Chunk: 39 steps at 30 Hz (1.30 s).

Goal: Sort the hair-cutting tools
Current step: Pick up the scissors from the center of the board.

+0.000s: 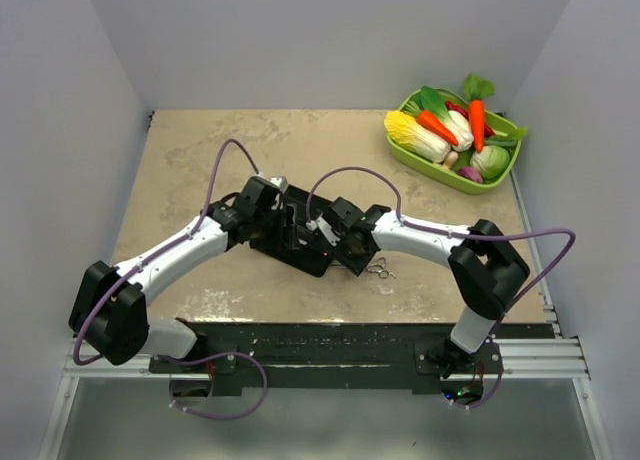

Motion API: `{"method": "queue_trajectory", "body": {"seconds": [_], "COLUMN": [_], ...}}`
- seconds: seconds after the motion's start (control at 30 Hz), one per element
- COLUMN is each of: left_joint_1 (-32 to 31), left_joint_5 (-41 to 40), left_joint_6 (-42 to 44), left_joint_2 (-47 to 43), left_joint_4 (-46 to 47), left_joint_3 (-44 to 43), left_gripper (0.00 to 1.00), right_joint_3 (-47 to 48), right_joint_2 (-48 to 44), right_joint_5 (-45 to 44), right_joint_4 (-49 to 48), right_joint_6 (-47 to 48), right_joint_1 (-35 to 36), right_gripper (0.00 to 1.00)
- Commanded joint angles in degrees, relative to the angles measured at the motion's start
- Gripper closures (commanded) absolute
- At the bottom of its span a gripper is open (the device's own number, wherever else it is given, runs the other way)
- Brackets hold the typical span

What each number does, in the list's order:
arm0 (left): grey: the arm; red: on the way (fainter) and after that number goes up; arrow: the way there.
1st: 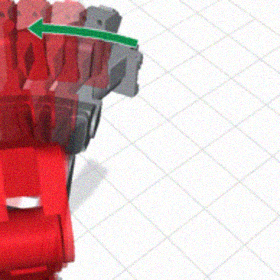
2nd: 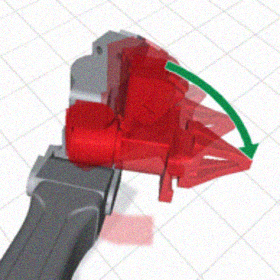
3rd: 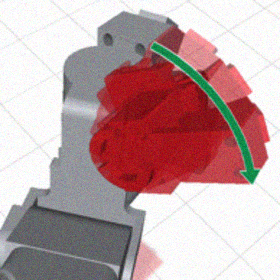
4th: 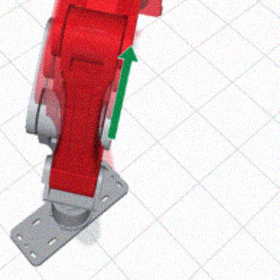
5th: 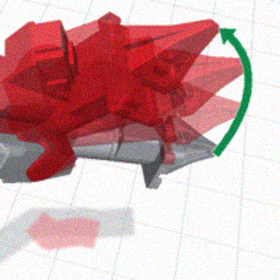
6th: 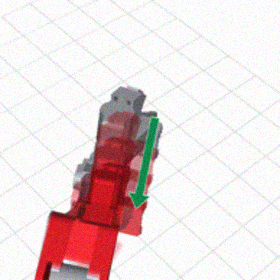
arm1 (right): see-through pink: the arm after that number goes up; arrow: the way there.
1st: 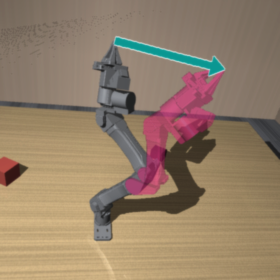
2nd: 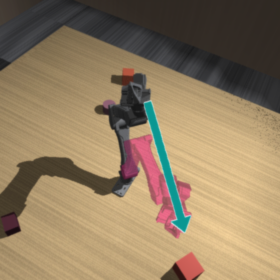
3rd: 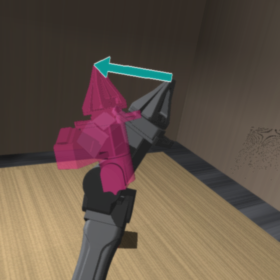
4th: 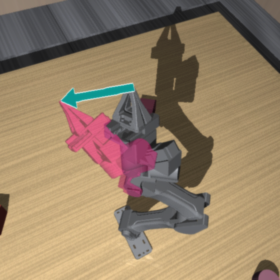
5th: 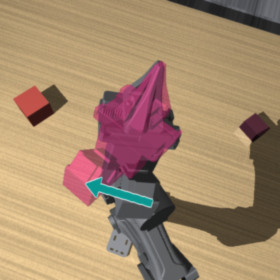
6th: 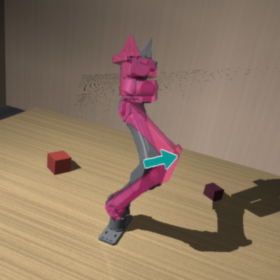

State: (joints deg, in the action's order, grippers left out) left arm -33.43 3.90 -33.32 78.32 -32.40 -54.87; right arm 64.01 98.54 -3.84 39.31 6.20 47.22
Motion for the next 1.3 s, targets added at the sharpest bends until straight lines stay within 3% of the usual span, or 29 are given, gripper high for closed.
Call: {"method": "queue_trajectory", "body": {"seconds": [0.0, 0.43, 0.53, 0.9, 1.27], "left_joint_1": [0.3, 0.2, 0.2, 0.4, 0.4], "left_joint_5": [1.2, 1.5, 1.5, 0.8, -0.1], "left_joint_6": [1.7, 3.0, 3.2, 3.3, 2.3], "left_joint_2": [0.2, 1.0, 1.0, 0.2, 0.2], "left_joint_4": [-0.6, -1.5, -1.9, -2.1, -2.2], "left_joint_3": [-2.9, -4.3, -4.4, -3.9, -4.7], "left_gripper": [0.31, 0.31, 0.31, 0.31, 0.31], "right_joint_3": [-1.3, -1.3, -1.9, -4.2, -0.9], "right_joint_2": [0.0, 4.8, 4.8, 1.8, -1.4], "right_joint_5": [-2.3, -1.3, -1.3, -2.6, -7.8], "right_joint_4": [-3.4, -1.5, -1.3, -0.9, 3.4], "right_joint_6": [1.1, 2.9, 3.5, 3.2, 0.6], "right_joint_1": [-0.1, -0.2, -0.2, -0.6, -1.5], "right_gripper": [0.59, 0.61, 0.64, 0.93, 1.00]}}
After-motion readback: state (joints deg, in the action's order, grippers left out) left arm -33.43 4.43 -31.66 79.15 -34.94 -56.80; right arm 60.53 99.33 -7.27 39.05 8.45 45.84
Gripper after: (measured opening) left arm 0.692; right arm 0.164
